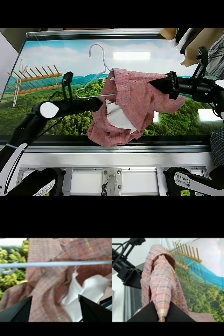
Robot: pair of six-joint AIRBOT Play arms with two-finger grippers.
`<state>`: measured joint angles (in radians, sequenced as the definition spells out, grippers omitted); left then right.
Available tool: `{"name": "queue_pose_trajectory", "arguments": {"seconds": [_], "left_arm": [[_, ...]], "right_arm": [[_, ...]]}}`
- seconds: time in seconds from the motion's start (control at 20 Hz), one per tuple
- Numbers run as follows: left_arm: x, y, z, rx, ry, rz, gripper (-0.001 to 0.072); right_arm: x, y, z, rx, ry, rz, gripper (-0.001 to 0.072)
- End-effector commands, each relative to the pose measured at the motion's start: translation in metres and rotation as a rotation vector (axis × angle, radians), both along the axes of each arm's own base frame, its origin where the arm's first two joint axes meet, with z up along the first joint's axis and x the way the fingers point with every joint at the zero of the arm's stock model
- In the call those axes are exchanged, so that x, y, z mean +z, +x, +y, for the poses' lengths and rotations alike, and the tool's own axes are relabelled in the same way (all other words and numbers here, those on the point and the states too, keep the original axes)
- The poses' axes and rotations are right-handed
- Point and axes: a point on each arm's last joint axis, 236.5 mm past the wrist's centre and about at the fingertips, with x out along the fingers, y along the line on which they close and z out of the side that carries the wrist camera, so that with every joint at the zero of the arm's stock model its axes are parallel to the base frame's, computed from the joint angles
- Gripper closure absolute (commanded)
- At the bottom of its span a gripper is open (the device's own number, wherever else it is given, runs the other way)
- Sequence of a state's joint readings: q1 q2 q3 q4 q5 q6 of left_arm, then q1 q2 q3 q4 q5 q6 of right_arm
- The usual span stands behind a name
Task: Fold the clothes and pants, and hang the long-sleeved shirts on hangers.
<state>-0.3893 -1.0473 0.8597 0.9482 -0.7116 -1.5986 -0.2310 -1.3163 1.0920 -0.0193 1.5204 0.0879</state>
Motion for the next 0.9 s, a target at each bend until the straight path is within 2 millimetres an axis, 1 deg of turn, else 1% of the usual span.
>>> {"name": "queue_pose_trajectory", "arguments": {"seconds": [0.0, 0.3, 0.4, 0.45, 0.5, 0.55, 0.6, 0.65, 0.75, 0.85], "left_arm": [[-0.01, 0.011, -0.029, 0.016, -0.029, 0.058, 0.0088], [-0.019, 0.021, -0.032, 0.059, -0.047, 0.087, 0.0088], [-0.024, 0.018, -0.042, 0.044, -0.043, 0.081, 0.0088], [-0.027, 0.016, -0.047, 0.034, -0.038, 0.083, 0.0103], [-0.033, 0.014, -0.05, 0.026, -0.032, 0.093, 0.0322], [-0.036, 0.014, -0.051, 0.025, -0.028, 0.099, 0.0471], [-0.036, 0.015, -0.051, 0.028, -0.029, 0.095, 0.0528], [-0.033, 0.018, -0.049, 0.031, -0.03, 0.082, 0.0691], [-0.023, 0.024, -0.036, 0.055, -0.037, 0.065, 0.0692], [-0.014, 0.027, -0.015, 0.068, -0.003, 0.043, 0.0692]], "right_arm": [[0.001, 0.001, 0.0, -0.005, 0.002, 0.009, 0.0695], [0.001, 0.001, 0.0, -0.004, 0.003, 0.009, 0.0696], [0.001, 0.001, 0.0, -0.004, 0.003, 0.009, 0.0696], [0.001, 0.001, 0.0, -0.004, 0.003, 0.009, 0.0696], [0.001, 0.001, 0.0, -0.004, 0.003, 0.009, 0.0696], [0.001, 0.001, 0.0, -0.004, 0.003, 0.009, 0.0696], [0.001, 0.001, 0.0, -0.004, 0.003, 0.01, 0.0695], [0.002, 0.0, 0.0, -0.004, 0.005, 0.013, 0.0696], [0.005, -0.001, 0.001, -0.006, 0.006, 0.003, 0.0695], [0.012, -0.004, 0.001, -0.008, 0.006, 0.0, 0.0696]]}}
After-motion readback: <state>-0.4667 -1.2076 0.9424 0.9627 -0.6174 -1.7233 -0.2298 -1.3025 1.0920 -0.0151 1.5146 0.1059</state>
